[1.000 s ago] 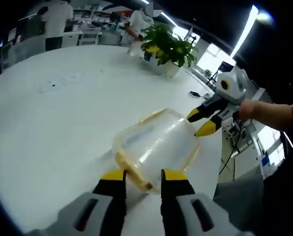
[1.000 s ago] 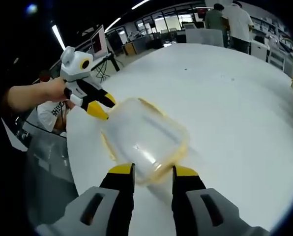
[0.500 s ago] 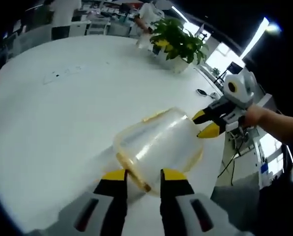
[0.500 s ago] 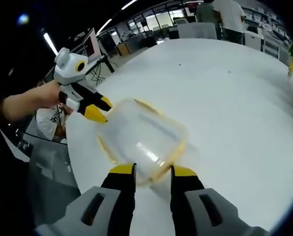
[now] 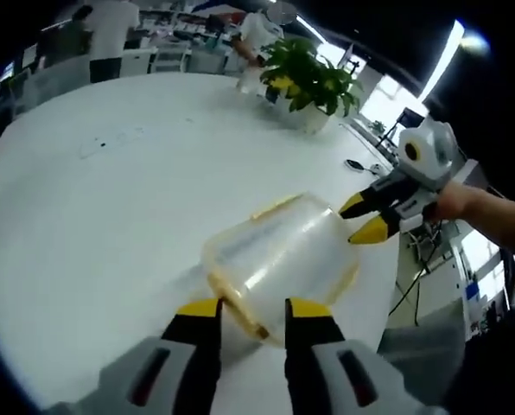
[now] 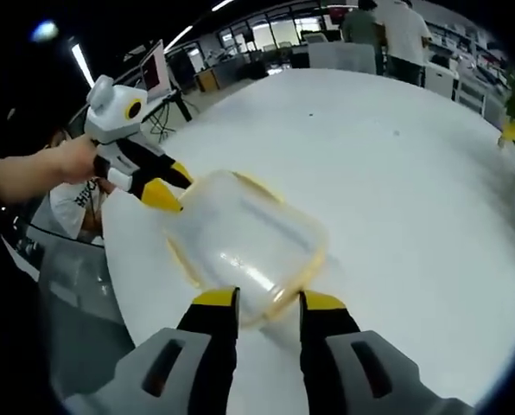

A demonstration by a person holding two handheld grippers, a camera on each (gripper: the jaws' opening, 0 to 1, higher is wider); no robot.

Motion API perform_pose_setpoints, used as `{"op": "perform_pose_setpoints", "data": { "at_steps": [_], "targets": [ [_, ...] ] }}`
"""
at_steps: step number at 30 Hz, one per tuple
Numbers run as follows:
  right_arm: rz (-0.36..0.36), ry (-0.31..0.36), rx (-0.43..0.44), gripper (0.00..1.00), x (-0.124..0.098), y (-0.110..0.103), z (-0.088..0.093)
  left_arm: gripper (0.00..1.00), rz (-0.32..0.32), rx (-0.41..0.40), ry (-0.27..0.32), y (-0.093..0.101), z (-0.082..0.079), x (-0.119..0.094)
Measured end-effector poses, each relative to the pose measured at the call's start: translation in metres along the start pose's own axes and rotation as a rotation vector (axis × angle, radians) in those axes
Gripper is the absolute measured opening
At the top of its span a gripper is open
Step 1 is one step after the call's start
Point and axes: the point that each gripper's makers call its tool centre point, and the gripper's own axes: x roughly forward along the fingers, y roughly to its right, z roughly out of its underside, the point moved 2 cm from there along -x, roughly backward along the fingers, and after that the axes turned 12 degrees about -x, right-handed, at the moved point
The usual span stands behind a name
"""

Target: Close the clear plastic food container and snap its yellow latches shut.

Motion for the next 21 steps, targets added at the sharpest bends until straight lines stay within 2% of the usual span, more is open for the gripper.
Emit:
{"op": "perform_pose_setpoints", "data": {
  "at_steps": [1,2,5,10,11,13,14,16,18,21],
  "targets": [
    [0.003,-0.012,-0.02,0.25,0.0,0.0,0.0,0.22,-0.008,0.006,0.007,-0.001,-0.001,0.0],
    [0.018,-0.033,-0.077,0.25,-0.001,0.0,-0.002,0.22,-0.015,0.006,0.006,0.0,-0.001,0.0],
    [0.048,-0.083,-0.164,0.27,-0.002,0.0,-0.005,0.24,-0.066,0.122,0.014,0.001,-0.005,-0.002],
    [0.063,-0.105,-0.297,0.27,-0.003,0.0,-0.008,0.28,-0.111,0.237,0.02,0.004,-0.008,-0.004],
    [0.044,-0.103,-0.375,0.24,-0.002,-0.005,-0.01,0.29,-0.115,0.238,0.02,0.004,-0.008,-0.004],
    [0.01,-0.118,-0.438,0.19,0.0,-0.013,-0.009,0.28,-0.13,0.254,0.017,0.005,-0.009,-0.004],
    [0.035,-0.121,-0.495,0.19,-0.001,-0.01,-0.012,0.28,-0.133,0.268,0.012,0.007,-0.009,-0.004],
    [0.014,-0.119,-0.547,0.18,0.0,-0.012,-0.013,0.28,-0.16,0.315,-0.004,0.007,-0.01,-0.005],
    [0.001,-0.109,-0.523,0.19,0.001,-0.008,-0.014,0.28,-0.169,0.363,-0.019,0.008,-0.012,-0.005],
    [-0.011,-0.092,-0.537,0.22,0.002,-0.001,-0.018,0.25,-0.157,0.498,-0.032,0.019,-0.018,-0.003]
  ]
}}
